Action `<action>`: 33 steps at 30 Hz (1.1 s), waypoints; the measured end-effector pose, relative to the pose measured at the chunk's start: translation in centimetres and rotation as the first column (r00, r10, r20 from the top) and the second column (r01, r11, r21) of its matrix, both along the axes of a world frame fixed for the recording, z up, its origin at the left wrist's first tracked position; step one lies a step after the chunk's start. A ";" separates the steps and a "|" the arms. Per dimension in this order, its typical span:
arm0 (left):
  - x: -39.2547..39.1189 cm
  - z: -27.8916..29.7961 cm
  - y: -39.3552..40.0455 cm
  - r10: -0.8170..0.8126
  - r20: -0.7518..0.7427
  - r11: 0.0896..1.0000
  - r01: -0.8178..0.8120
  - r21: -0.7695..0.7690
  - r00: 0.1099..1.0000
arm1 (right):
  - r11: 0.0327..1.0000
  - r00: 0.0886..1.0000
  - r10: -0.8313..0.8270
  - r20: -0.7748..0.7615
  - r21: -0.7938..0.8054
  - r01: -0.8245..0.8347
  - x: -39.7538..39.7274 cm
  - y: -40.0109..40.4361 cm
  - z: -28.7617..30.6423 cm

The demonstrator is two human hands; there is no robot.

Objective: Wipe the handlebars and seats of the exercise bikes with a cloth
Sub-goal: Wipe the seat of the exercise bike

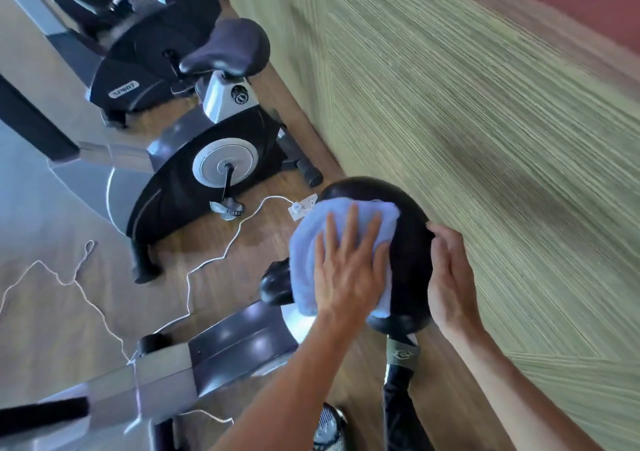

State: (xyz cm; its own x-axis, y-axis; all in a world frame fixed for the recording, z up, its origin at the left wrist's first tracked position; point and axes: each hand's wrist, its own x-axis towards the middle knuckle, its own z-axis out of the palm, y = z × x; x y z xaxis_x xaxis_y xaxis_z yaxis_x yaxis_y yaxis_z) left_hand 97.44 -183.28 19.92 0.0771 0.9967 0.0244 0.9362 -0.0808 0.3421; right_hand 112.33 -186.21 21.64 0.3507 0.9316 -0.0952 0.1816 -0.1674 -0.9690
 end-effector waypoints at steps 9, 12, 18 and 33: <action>-15.7 2.9 -4.9 0.638 0.105 0.755 -0.594 -0.277 0.763 | 0.995 0.992 0.098 0.083 0.007 -0.099 -2.9 -6.6 6.5; -18.0 4.4 -8.2 0.685 0.221 0.725 -0.618 -0.304 0.695 | 0.937 0.932 0.350 0.099 -0.044 -0.347 -4.4 -9.0 10.4; -17.4 7.6 -14.9 0.583 0.392 0.810 -0.478 -0.339 0.711 | 0.818 0.808 0.575 0.131 -0.088 -0.568 -7.5 -12.3 15.8; -5.5 18.9 -16.8 0.321 0.672 0.945 -0.183 -0.270 0.668 | 0.813 0.829 0.529 -0.181 -0.173 -0.556 -6.6 -14.3 16.4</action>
